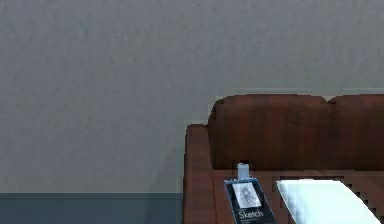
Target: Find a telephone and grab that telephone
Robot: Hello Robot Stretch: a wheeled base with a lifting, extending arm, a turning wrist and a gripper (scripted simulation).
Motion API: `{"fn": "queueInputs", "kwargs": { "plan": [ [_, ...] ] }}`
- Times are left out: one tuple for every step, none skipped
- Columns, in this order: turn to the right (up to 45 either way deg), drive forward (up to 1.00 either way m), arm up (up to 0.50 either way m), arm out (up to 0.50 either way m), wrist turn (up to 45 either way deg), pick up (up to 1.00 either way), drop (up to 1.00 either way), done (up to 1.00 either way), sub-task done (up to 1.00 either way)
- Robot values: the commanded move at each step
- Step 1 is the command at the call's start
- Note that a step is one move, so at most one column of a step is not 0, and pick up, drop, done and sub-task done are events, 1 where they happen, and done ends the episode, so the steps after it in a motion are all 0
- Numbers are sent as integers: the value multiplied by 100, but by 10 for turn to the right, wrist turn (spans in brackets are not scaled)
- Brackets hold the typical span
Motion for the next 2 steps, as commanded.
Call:
{"fn": "queueInputs", "kwargs": {
  "plan": [
    [0, 20, 0, 0, 0, 0, 0, 0, 0],
    [-450, 0, 0, 0, 0, 0, 0, 0, 0]
  ]
}}
